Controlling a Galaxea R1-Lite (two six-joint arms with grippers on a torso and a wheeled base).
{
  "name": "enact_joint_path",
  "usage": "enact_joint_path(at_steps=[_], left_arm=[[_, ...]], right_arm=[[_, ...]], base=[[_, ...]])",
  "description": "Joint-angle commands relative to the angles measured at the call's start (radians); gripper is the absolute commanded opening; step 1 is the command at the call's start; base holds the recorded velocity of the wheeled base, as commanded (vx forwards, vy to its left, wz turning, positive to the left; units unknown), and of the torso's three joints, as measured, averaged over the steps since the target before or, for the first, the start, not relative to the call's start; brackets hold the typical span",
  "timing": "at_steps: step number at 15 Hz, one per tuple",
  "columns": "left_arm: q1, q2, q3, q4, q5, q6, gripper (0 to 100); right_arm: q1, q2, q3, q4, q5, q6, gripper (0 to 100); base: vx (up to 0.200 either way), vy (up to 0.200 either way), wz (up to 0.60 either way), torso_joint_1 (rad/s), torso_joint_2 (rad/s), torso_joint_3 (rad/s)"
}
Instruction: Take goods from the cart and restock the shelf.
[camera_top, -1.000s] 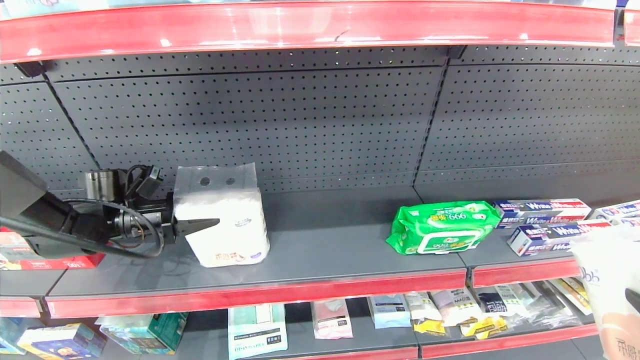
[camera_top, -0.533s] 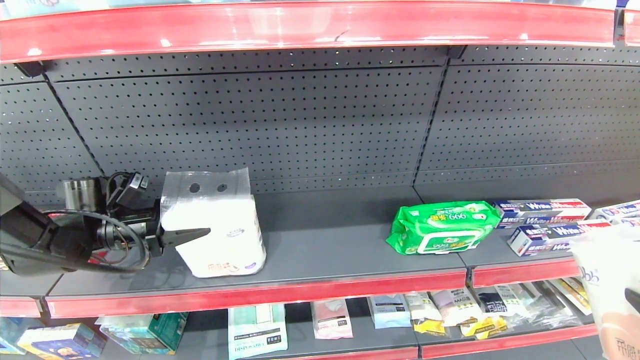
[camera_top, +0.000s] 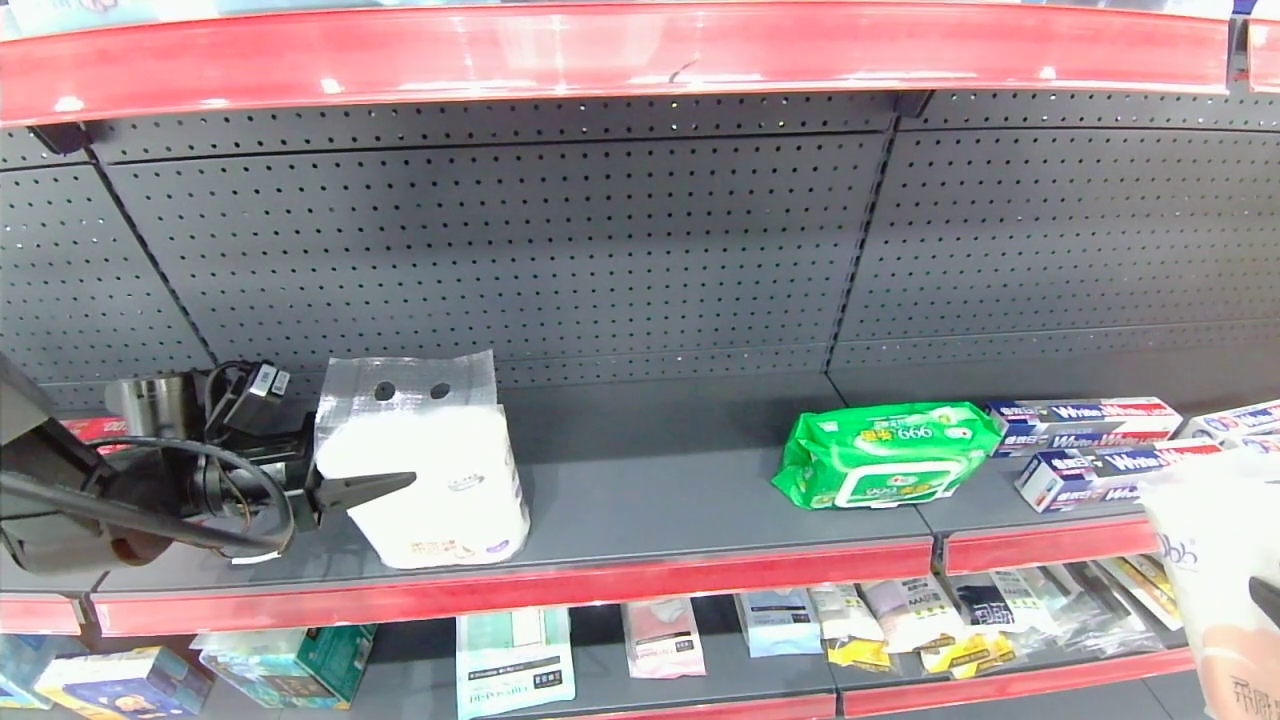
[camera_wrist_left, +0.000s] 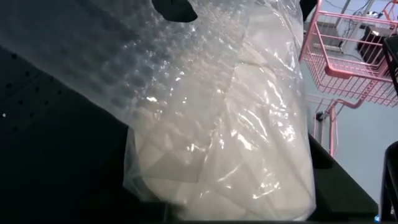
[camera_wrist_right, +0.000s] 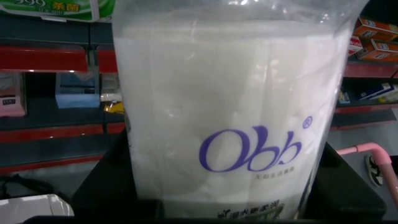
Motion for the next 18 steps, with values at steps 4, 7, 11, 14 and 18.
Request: enact_joint_path(at_steps=[4, 7, 11, 14, 18], left_arm=[[-0.002, 0.031, 0.021, -0.041, -0.002, -0.003, 0], [-0.005, 0.028, 0.032, -0.041, -0.002, -0.005, 0], [-0.005, 0.007, 0.063, -0.041, 0.003, -0.012, 0], [-0.005, 0.008, 0.058, -0.041, 0.007, -0.012, 0], [-0.008, 0.013, 0.061, -0.043, -0.005, -0.001, 0]], right_arm=[[0.0, 0.0, 0.004, -0.001, -0.002, 0.0, 0], [0.0, 0.0, 0.007, -0.001, -0.002, 0.0, 0], [0.0, 0.002, 0.01, 0.0, -0.002, 0.0, 0], [0.0, 0.005, 0.01, 0.0, -0.002, 0.0, 0], [0.0, 0.005, 0.01, -0.001, -0.003, 0.0, 0]], base=[[0.0, 0.0, 0.0, 0.0, 0.0, 0.0], [0.0, 0.0, 0.0, 0.0, 0.0, 0.0], [0.0, 0.0, 0.0, 0.0, 0.0, 0.0], [0.0, 0.0, 0.0, 0.0, 0.0, 0.0], [0.0, 0.0, 0.0, 0.0, 0.0, 0.0]])
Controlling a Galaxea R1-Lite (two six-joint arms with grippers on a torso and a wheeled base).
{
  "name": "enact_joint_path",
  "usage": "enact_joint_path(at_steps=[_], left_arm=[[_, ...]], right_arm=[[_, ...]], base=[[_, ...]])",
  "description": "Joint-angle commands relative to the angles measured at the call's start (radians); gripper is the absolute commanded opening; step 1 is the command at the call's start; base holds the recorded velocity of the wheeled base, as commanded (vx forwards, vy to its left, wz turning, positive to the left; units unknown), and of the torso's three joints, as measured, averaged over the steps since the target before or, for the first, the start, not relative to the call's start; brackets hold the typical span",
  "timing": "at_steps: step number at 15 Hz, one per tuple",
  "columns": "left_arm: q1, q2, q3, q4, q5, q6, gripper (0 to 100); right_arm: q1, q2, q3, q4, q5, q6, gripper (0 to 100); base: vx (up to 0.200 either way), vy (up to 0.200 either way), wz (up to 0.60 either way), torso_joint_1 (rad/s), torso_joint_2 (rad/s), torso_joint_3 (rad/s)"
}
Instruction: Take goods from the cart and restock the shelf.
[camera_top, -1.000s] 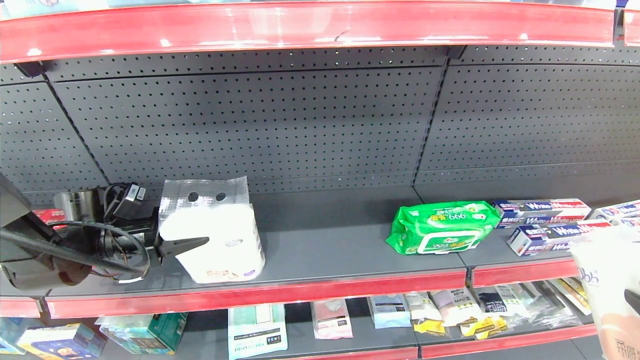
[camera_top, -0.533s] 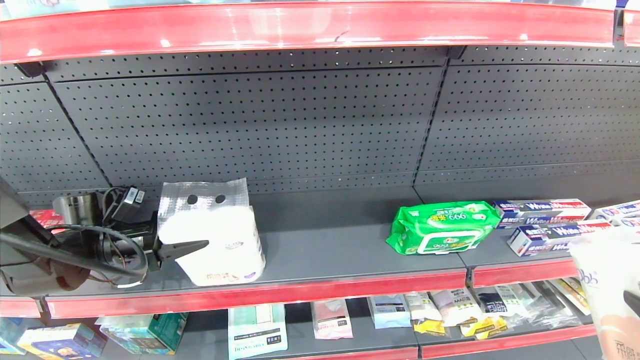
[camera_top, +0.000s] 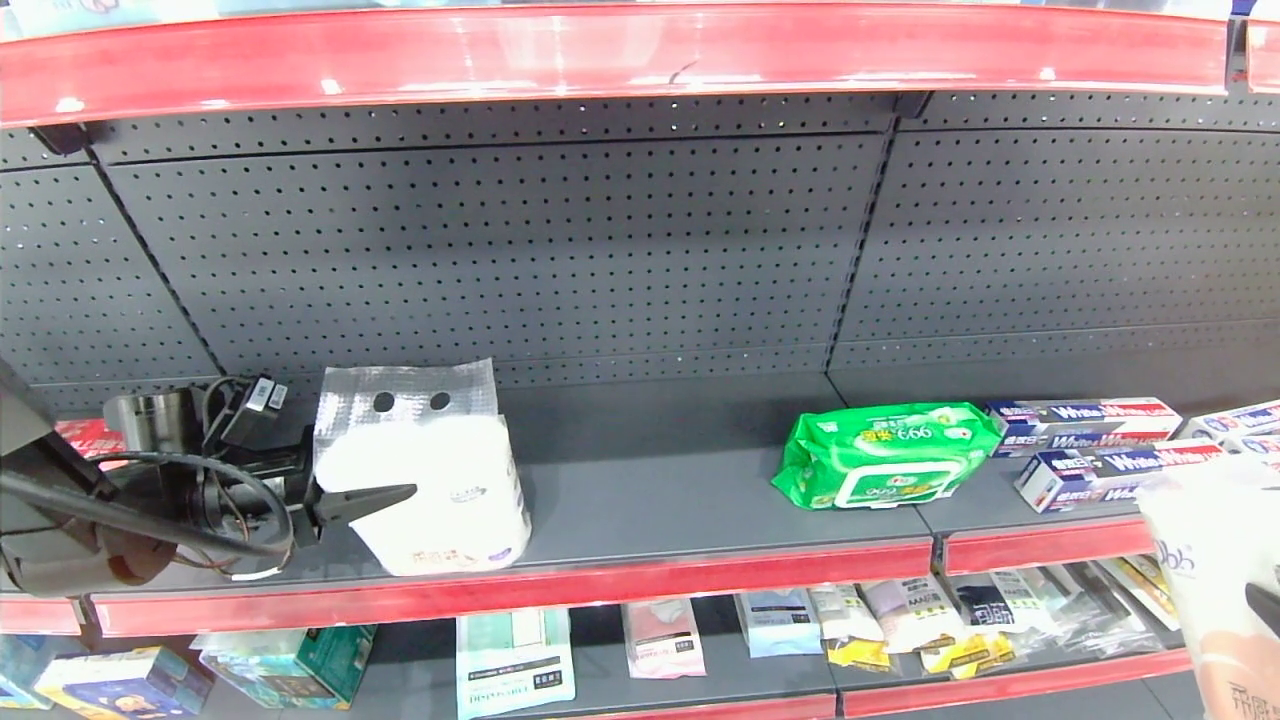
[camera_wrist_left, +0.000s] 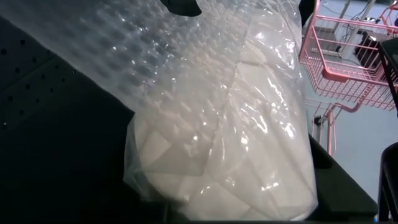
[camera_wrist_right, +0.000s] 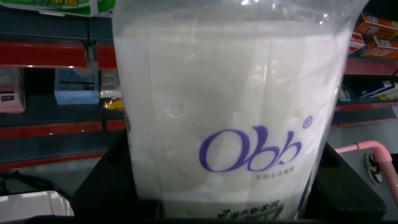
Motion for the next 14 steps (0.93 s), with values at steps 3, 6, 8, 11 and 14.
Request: enact_joint_path(at_steps=[3, 6, 8, 11, 14], left_arm=[[-0.007, 0.014, 0.017, -0.036, -0.005, -0.002, 0], [-0.003, 0.017, 0.02, -0.057, 0.009, -0.005, 0], [-0.003, 0.017, 0.017, -0.057, 0.026, -0.005, 0], [-0.007, 0.017, 0.017, -0.059, 0.072, -0.013, 0], [-0.01, 0.017, 0.017, -0.059, 0.066, -0.013, 0]], right_arm=[[0.0, 0.005, 0.001, 0.0, 0.0, 0.0, 0], [0.0, 0.002, 0.001, 0.0, 0.0, 0.001, 0], [0.0, 0.0, 0.006, 0.0, 0.0, 0.001, 0], [0.0, -0.005, 0.018, -0.002, 0.0, 0.001, 0], [0.0, -0.006, 0.017, -0.002, 0.0, 0.001, 0]], base=[[0.0, 0.0, 0.0, 0.0, 0.0, 0.0], [0.0, 0.0, 0.0, 0.0, 0.0, 0.0], [0.0, 0.0, 0.0, 0.0, 0.0, 0.0], [0.0, 0.0, 0.0, 0.0, 0.0, 0.0], [0.0, 0.0, 0.0, 0.0, 0.0, 0.0]])
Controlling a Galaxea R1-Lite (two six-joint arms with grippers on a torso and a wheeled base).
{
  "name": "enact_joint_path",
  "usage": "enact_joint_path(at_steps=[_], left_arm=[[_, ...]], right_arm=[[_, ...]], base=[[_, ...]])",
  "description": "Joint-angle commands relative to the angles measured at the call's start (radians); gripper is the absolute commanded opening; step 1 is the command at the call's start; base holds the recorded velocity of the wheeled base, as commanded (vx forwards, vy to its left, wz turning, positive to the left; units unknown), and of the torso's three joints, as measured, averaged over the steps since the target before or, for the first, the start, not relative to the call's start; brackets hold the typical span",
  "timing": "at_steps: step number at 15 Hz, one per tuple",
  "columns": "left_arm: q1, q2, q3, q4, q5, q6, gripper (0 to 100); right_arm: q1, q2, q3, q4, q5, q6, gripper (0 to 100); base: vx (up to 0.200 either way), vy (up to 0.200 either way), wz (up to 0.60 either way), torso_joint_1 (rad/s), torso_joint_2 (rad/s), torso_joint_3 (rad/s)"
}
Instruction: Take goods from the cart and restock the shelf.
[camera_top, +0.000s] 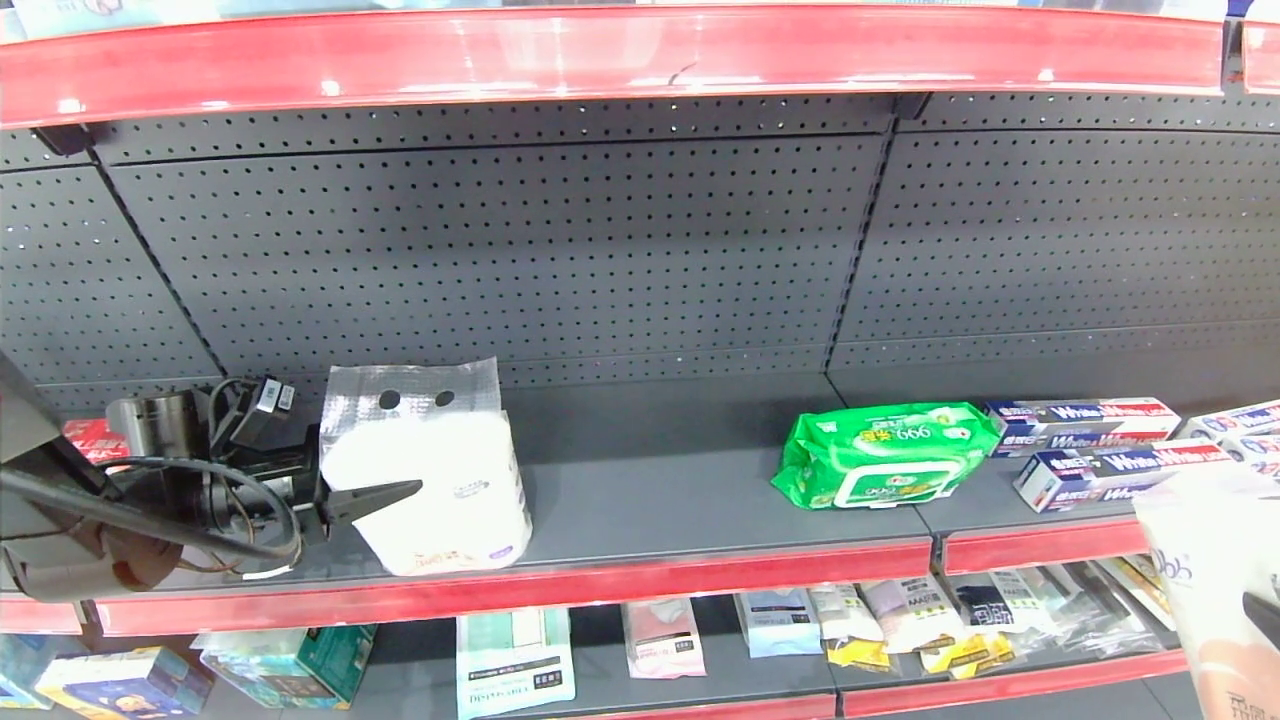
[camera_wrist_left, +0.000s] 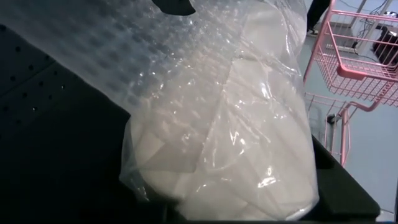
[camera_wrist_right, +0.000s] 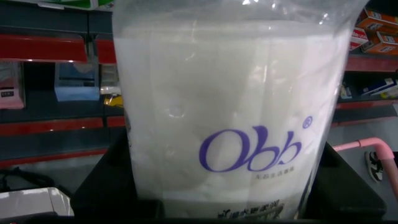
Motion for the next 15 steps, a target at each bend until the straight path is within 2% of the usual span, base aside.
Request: enact_joint_path(at_steps=[1, 3, 5, 9, 12, 15], left_arm=[[-0.007, 0.004, -0.001, 0.0, 0.0, 0.0, 0], [-0.007, 0.004, -0.002, 0.003, 0.0, -0.005, 0], [0.002, 0.001, 0.001, 0.0, 0.01, -0.036, 0], [0.019, 0.001, 0.001, 0.003, 0.033, -0.037, 0], [0.021, 0.001, -0.002, 0.0, 0.037, -0.051, 0], [0.019, 0.001, 0.001, -0.001, 0.008, -0.048, 0]], right_arm=[[0.0, -0.001, -0.001, -0.001, 0.0, 0.0, 0], [0.0, -0.006, -0.001, -0.001, 0.0, 0.0, 0], [0.0, -0.009, 0.004, -0.001, 0.0, 0.0, 0], [0.0, -0.009, 0.01, -0.001, 0.002, 0.0, 0], [0.0, -0.007, 0.011, -0.002, 0.002, 0.001, 0], [-0.002, -0.007, 0.011, -0.002, 0.002, 0.001, 0]], base=[[0.0, 0.0, 0.0, 0.0, 0.0, 0.0], [0.0, 0.0, 0.0, 0.0, 0.0, 0.0], [0.0, 0.0, 0.0, 0.0, 0.0, 0.0], [0.0, 0.0, 0.0, 0.0, 0.0, 0.0], [0.0, 0.0, 0.0, 0.0, 0.0, 0.0], [0.0, 0.0, 0.0, 0.0, 0.0, 0.0]])
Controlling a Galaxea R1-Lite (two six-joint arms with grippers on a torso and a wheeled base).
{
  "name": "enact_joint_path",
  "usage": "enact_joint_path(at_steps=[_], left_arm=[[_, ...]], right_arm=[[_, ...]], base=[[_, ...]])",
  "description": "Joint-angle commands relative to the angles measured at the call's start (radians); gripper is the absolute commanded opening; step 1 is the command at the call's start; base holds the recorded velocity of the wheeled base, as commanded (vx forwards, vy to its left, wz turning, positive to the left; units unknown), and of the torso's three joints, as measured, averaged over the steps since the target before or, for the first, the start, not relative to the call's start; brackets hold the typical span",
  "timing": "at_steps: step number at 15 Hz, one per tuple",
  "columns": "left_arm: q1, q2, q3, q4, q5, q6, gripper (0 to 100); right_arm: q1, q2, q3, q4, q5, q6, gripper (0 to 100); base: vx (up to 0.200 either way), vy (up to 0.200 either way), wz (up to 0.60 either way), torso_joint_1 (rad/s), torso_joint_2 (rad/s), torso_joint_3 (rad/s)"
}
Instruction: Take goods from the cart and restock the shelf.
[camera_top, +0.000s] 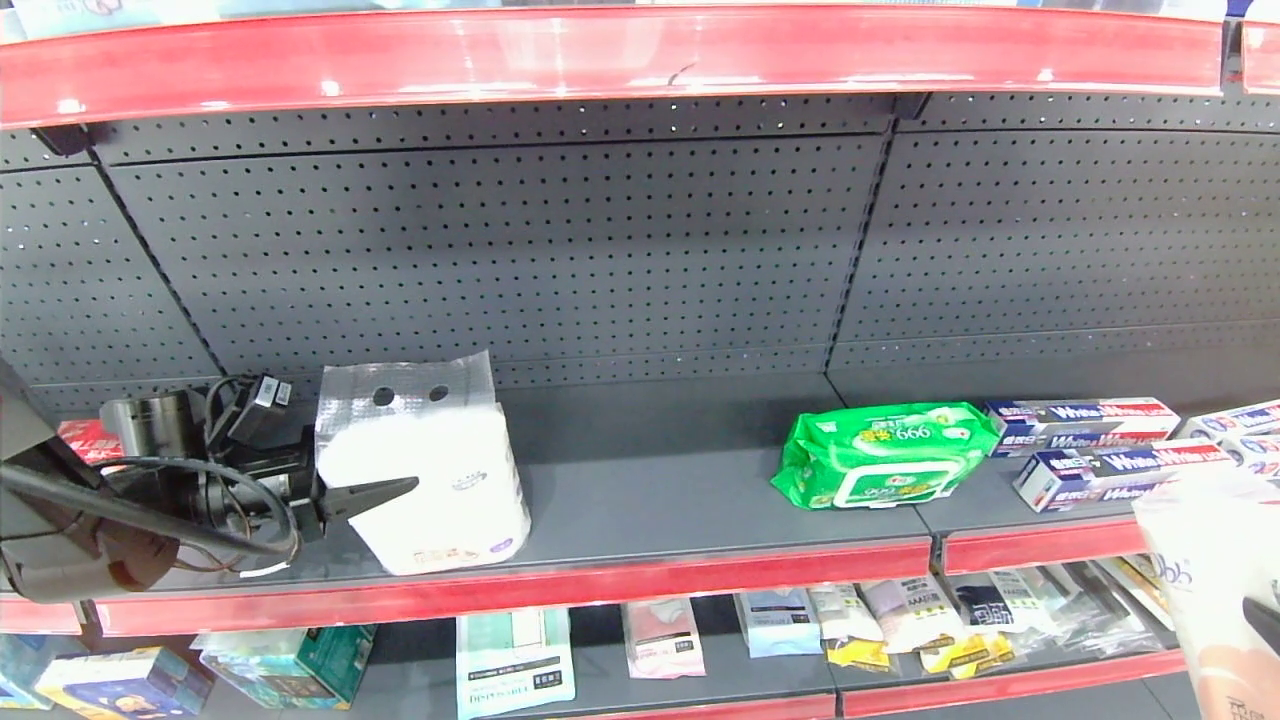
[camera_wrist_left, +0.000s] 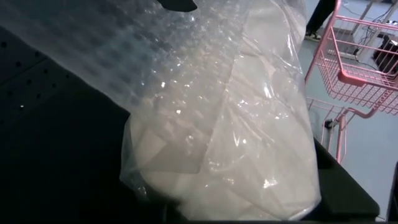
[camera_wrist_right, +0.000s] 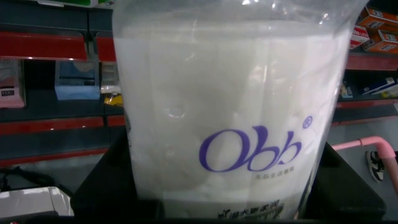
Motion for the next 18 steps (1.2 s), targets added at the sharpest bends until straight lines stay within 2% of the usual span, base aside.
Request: enact_joint_path(at_steps=[1, 2, 5, 15, 16, 18], left_arm=[[-0.001, 0.002, -0.001, -0.001, -0.048, 0.001, 0], [-0.004, 0.0, 0.001, -0.001, -0.079, 0.001, 0], [-0.01, 0.002, 0.001, -0.001, -0.097, 0.001, 0], [-0.018, 0.002, -0.001, -0.001, -0.086, 0.002, 0], [-0.018, 0.002, -0.004, 0.001, -0.086, -0.001, 100], [-0.018, 0.002, 0.001, 0.001, -0.086, 0.001, 100]], right_arm=[[-0.003, 0.0, 0.0, 0.0, 0.0, -0.001, 0], [-0.003, 0.001, -0.002, 0.0, 0.0, -0.001, 0], [-0.003, 0.001, 0.0, 0.0, -0.001, -0.001, 0], [-0.003, 0.0, -0.003, 0.001, -0.001, -0.002, 0], [-0.003, 0.0, 0.0, 0.001, -0.001, -0.002, 0], [-0.003, 0.0, 0.0, 0.001, -0.001, -0.002, 0]], base=[[0.0, 0.0, 0.0, 0.0, 0.0, 0.0], [0.0, 0.0, 0.0, 0.0, 0.0, 0.0], [0.0, 0.0, 0.0, 0.0, 0.0, 0.0], [0.0, 0.0, 0.0, 0.0, 0.0, 0.0], [0.0, 0.0, 0.0, 0.0, 0.0, 0.0], [0.0, 0.0, 0.0, 0.0, 0.0, 0.0]])
